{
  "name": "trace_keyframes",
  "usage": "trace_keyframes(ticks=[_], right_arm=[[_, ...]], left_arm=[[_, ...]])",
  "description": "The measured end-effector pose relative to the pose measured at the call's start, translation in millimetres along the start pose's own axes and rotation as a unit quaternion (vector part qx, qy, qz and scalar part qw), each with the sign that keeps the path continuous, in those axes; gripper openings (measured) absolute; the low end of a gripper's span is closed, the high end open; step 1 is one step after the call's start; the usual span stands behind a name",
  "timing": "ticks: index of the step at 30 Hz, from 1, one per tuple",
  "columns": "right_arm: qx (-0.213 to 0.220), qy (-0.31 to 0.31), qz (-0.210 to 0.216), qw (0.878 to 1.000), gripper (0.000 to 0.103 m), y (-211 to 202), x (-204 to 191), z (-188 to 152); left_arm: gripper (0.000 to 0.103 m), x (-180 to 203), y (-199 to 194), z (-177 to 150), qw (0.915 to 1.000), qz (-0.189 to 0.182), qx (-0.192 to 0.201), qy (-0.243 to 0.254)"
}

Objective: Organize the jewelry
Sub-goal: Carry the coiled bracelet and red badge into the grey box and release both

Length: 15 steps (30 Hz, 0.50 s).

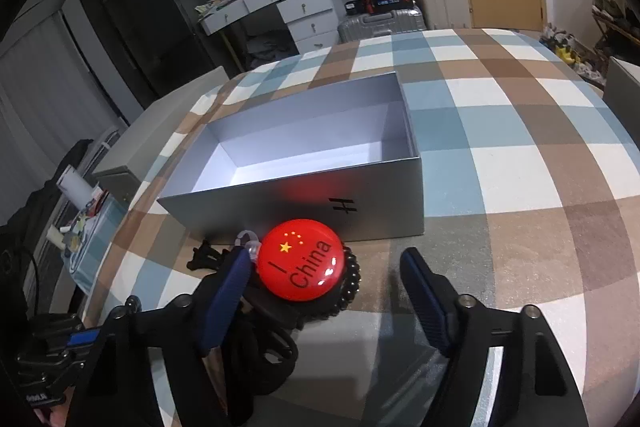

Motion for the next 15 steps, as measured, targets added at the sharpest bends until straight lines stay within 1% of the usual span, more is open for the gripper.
trace_keyframes(ticks=[1, 3, 5, 8, 15], right_arm=[[0.001, -0.003, 0.002, 1.0, 0.065, 0, -1, 0], [0.0, -0.004, 0.011, 1.0, 0.049, 1, -3, 0], [-0.001, 0.001, 0.021, 1.0, 0.042, 1, -4, 0], [0.005, 0.0, 0.019, 1.0, 0.042, -2, -5, 0], [0.042, 0.017, 0.042, 0.998, 0.042, -24, -5, 10]], left_arm=[[0.005, 0, -1, 0, 1.0, 0.0, 0.0, -0.001], [0.005, 0, 0, 0, 1.0, 0.0, 0.0, -0.002], [0.005, 0, 0, 1, 1.0, 0.001, 0.0, -0.003], [0.005, -1, -1, 2, 1.0, 0.002, 0.002, -0.006], [0.005, 1, -7, 14, 0.9999, 0.003, 0.015, -0.005]])
Point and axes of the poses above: each gripper's, at about its wrist camera, not at the fingertips, and y roughly the way its jaws point, x to its right, z to its top, the point moved 7 cm from there along y, roughly the way its jaws point, and after that the axes turned 9 degrees about x, right-handed, at the moved point
